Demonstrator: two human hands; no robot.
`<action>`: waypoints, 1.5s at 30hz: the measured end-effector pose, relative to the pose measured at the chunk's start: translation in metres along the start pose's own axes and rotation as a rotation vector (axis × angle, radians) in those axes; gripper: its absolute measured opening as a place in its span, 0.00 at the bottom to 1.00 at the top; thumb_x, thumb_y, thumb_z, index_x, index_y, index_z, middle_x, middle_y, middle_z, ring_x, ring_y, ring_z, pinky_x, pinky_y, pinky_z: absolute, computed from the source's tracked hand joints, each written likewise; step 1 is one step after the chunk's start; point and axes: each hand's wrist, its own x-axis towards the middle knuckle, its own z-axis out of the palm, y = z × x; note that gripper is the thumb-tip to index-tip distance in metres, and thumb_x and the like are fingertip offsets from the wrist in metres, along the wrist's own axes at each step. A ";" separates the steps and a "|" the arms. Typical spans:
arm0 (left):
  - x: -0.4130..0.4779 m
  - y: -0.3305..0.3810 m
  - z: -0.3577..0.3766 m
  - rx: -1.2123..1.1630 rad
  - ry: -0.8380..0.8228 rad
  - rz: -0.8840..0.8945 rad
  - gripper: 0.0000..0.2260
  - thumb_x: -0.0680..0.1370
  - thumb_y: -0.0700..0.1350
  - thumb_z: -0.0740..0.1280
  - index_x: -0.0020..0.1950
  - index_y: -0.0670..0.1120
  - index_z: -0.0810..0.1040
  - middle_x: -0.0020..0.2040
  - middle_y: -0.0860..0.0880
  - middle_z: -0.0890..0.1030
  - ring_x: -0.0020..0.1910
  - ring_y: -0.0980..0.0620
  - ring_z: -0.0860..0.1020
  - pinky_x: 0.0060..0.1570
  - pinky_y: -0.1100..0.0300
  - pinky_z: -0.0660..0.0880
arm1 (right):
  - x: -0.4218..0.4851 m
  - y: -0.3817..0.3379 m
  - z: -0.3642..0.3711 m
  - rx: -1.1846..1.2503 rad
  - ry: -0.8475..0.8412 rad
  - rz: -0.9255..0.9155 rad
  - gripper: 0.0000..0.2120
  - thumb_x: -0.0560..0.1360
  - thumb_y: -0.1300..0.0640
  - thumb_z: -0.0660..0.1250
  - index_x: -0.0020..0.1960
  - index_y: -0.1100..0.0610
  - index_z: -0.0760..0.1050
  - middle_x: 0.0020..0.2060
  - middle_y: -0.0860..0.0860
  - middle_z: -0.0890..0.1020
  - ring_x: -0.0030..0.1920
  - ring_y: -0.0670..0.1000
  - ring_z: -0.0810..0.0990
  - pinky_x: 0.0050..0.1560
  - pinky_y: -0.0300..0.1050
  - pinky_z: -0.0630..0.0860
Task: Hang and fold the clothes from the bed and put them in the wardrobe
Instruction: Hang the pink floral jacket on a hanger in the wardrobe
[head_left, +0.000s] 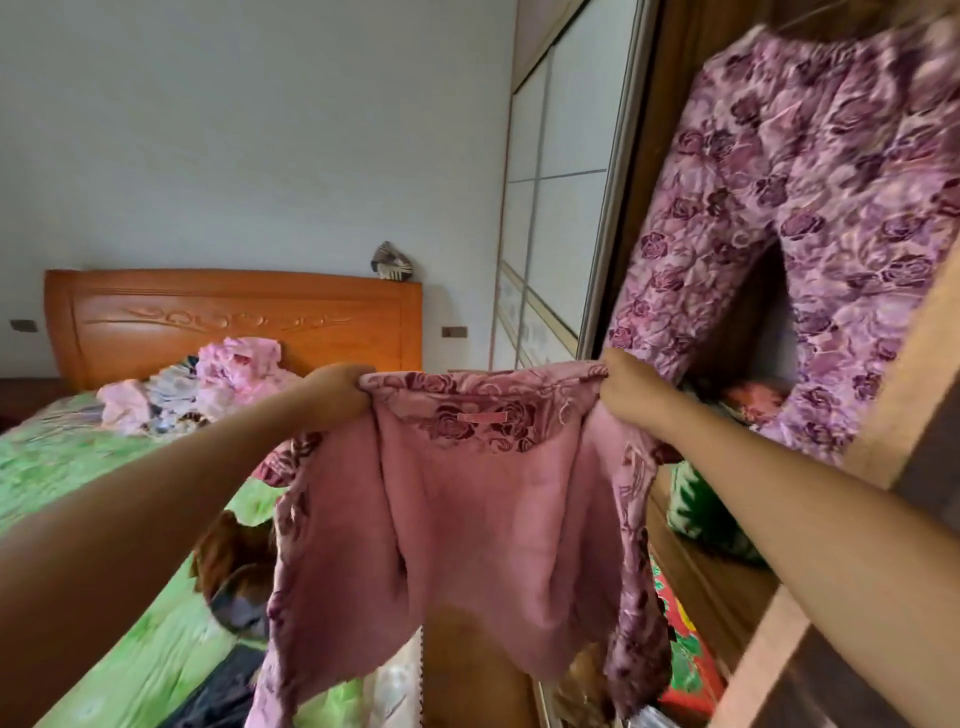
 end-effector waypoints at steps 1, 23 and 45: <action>0.008 0.007 0.008 -0.040 -0.008 -0.006 0.06 0.79 0.37 0.63 0.53 0.38 0.79 0.51 0.40 0.82 0.55 0.42 0.79 0.54 0.50 0.75 | 0.001 0.006 -0.001 0.048 0.011 0.028 0.11 0.79 0.62 0.59 0.61 0.61 0.71 0.54 0.61 0.78 0.57 0.61 0.78 0.54 0.49 0.75; 0.137 0.116 0.104 -0.163 0.039 0.168 0.13 0.75 0.59 0.73 0.42 0.52 0.76 0.39 0.52 0.80 0.37 0.54 0.77 0.33 0.58 0.67 | 0.013 0.097 -0.016 -0.138 0.244 0.151 0.26 0.73 0.34 0.70 0.56 0.55 0.72 0.53 0.56 0.82 0.52 0.61 0.80 0.41 0.49 0.68; 0.457 0.205 0.227 -0.290 -0.139 0.634 0.09 0.75 0.56 0.70 0.44 0.53 0.77 0.39 0.55 0.81 0.40 0.54 0.80 0.39 0.56 0.75 | 0.190 0.208 0.024 -0.278 0.436 0.499 0.28 0.72 0.32 0.70 0.57 0.55 0.75 0.51 0.59 0.82 0.53 0.62 0.81 0.43 0.50 0.70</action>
